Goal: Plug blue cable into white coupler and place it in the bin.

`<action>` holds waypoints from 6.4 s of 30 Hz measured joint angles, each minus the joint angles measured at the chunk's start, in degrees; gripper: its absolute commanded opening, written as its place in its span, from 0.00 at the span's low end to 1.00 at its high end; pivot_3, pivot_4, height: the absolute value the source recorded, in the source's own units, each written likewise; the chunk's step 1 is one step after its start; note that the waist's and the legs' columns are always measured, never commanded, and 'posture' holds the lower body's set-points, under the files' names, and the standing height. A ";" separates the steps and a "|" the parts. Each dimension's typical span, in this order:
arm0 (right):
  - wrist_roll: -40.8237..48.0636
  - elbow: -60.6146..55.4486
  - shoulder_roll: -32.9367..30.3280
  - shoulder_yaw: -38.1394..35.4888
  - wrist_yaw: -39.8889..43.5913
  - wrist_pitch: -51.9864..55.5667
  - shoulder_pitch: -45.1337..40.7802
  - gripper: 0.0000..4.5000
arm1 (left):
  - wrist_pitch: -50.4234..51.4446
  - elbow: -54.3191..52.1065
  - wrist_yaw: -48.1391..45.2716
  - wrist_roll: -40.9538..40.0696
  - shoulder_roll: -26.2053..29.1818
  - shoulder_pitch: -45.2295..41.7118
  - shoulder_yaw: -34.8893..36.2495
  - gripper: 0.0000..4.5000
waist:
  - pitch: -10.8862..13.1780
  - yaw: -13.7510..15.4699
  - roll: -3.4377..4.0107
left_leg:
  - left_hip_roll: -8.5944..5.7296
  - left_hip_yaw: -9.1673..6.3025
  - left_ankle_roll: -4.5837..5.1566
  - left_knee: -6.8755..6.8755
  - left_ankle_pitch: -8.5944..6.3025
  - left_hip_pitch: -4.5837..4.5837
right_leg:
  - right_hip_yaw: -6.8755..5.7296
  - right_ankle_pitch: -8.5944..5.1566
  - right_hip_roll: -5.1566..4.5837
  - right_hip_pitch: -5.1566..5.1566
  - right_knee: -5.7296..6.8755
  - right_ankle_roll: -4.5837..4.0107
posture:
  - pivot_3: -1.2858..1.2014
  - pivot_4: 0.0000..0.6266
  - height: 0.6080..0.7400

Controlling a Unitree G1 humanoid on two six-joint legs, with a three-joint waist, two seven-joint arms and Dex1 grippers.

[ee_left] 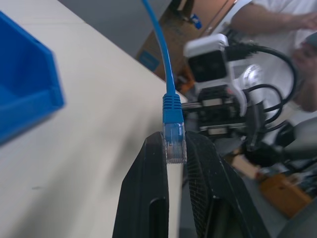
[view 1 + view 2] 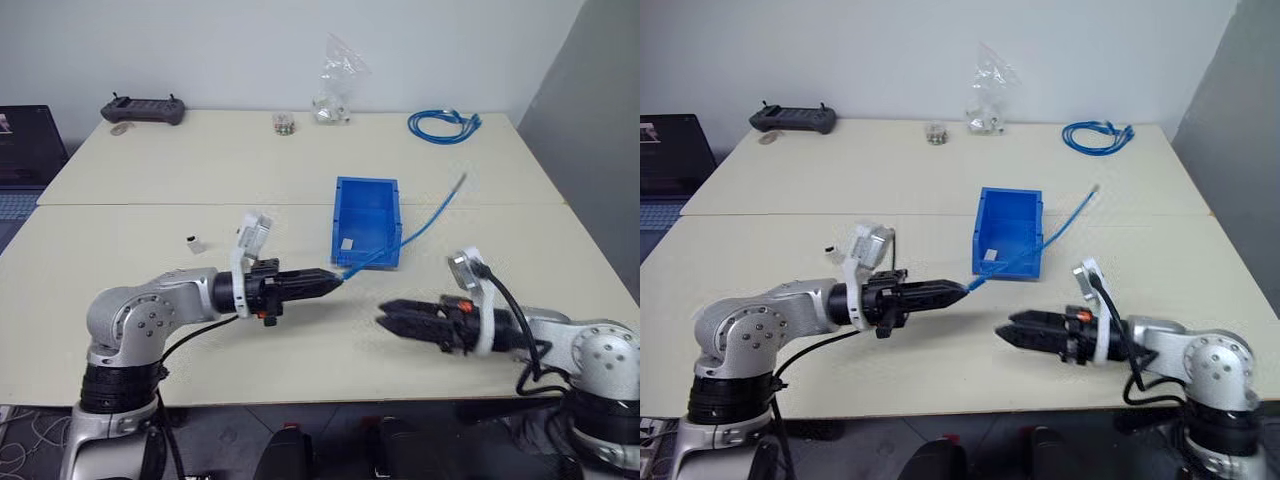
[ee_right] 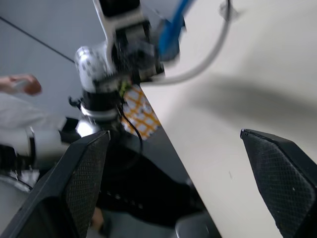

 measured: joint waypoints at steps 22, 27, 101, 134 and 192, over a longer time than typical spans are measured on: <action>10.24 4.04 3.73 8.05 -13.81 -9.83 -5.38 0.84 | 0.71 -2.98 4.63 -4.79 1.29 1.05 0.28 0.05 | 0.00 -0.04 0.00 | -0.05 0.06 0.00 -0.02 0.00 -0.06 | 0.04 0.01 0.00 -0.05 -0.07 -0.01 | 0.52 0.24 1.00; 11.83 4.10 3.15 8.42 -13.96 -10.86 -5.37 0.55 | 0.66 -1.75 4.67 -4.79 1.28 0.04 0.22 0.05 | 0.00 -0.04 0.00 | -0.07 0.08 0.00 -0.02 0.00 -0.07 | 0.05 0.01 0.00 -0.05 -0.08 -0.01 | 0.52 0.24 1.00; -4.75 15.17 -0.27 7.87 -2.84 -14.34 -13.69 0.05 | -58.59 44.38 53.12 49.06 -15.95 -3.90 10.21 0.75 | -0.10 1.44 -0.04 | -0.09 0.20 0.18 -0.02 0.09 -0.22 | -0.02 0.35 -0.20 -0.15 -0.09 -0.11 | 0.52 0.24 1.00; -10.42 9.18 -4.42 11.44 1.41 -13.60 -16.51 0.05 | -46.44 7.30 -5.66 35.19 4.04 12.27 -18.95 0.17 | -0.04 1.45 0.03 | -0.10 0.24 0.28 -0.10 0.16 -0.59 | -0.01 0.16 0.09 -0.55 -0.11 0.09 | 0.52 0.24 1.00; -63.89 16.58 -8.71 38.95 41.29 -57.14 -12.72 0.05 | -62.82 31.87 -20.48 46.05 -5.99 0.41 -25.33 0.17 | -0.13 1.47 0.05 | -0.17 0.11 0.34 0.51 0.16 -0.19 | -0.09 0.36 -0.03 0.09 -0.03 -0.06 | 0.52 0.24 1.00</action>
